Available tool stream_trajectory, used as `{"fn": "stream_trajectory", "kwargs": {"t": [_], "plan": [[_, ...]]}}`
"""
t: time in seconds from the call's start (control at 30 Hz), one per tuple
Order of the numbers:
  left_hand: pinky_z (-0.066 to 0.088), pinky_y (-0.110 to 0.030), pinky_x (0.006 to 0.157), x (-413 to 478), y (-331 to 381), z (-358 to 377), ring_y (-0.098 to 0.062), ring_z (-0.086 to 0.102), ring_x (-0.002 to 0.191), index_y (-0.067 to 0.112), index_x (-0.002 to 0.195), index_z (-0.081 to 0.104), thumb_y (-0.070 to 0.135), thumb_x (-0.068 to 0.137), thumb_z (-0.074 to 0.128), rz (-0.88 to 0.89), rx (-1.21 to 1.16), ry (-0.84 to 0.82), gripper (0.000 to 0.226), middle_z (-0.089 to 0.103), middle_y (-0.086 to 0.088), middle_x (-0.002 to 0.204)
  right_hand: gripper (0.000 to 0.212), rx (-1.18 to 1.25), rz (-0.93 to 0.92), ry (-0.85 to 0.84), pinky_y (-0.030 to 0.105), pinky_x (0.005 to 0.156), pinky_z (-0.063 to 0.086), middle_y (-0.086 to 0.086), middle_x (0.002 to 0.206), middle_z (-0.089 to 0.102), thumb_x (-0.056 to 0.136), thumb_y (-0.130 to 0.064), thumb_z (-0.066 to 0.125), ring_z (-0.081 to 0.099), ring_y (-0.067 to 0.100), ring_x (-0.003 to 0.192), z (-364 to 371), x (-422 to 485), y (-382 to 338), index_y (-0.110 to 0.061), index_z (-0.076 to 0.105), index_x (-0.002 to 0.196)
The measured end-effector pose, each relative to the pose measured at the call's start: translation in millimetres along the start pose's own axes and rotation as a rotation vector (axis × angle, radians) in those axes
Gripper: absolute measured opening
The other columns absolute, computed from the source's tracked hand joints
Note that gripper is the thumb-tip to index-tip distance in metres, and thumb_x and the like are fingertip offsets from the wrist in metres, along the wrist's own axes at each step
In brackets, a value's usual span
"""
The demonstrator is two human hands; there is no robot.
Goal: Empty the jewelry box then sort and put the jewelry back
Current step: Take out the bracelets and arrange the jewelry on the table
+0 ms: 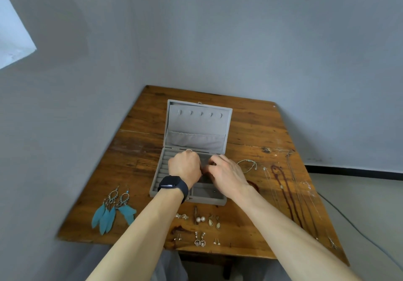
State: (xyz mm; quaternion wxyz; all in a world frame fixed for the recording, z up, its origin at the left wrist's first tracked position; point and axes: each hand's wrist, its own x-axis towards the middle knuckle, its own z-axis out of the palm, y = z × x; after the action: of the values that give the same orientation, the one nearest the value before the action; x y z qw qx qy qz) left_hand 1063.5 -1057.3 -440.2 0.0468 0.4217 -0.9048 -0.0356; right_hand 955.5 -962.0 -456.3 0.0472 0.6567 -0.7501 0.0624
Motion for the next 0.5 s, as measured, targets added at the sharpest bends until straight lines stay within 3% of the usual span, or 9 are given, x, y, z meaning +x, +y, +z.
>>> {"fn": "stream_trajectory", "kwargs": {"t": [0.23, 0.37, 0.5], "plan": [[0.057, -0.032, 0.067, 8, -7, 1, -0.018, 0.066, 0.084, 0.026, 0.099, 0.074, 0.026, 0.090, 0.061, -0.008, -0.080, -0.084, 0.016, 0.068, 0.002, 0.096, 0.034, 0.012, -0.131, 0.011, 0.036, 0.072, 0.050, 0.007, 0.102, 0.058, 0.078, -0.006, 0.079, 0.058, 0.027, 0.099, -6, -1, 5, -0.023, 0.076, 0.107], [0.057, -0.033, 0.069, 10, -8, 0, -0.020, 0.066, 0.085, 0.022, 0.099, 0.073, 0.024, 0.088, 0.061, -0.008, -0.078, -0.116, 0.017, 0.068, 0.000, 0.096, 0.023, -0.023, -0.132, -0.034, 0.036, 0.087, 0.047, 0.009, 0.114, 0.054, 0.091, -0.011, 0.066, 0.051, 0.028, 0.111, -15, 4, 3, -0.015, 0.072, 0.113], [0.058, -0.035, 0.073, 7, -4, -1, -0.020, 0.065, 0.087, 0.020, 0.099, 0.072, 0.022, 0.092, 0.060, 0.010, -0.025, -0.105, 0.014, 0.065, -0.001, 0.096, 0.034, -0.045, -0.133, -0.114, 0.041, 0.096, 0.044, 0.014, 0.132, 0.047, 0.090, -0.006, 0.064, 0.044, 0.032, 0.125, -14, 2, 0, -0.009, 0.062, 0.124]]}}
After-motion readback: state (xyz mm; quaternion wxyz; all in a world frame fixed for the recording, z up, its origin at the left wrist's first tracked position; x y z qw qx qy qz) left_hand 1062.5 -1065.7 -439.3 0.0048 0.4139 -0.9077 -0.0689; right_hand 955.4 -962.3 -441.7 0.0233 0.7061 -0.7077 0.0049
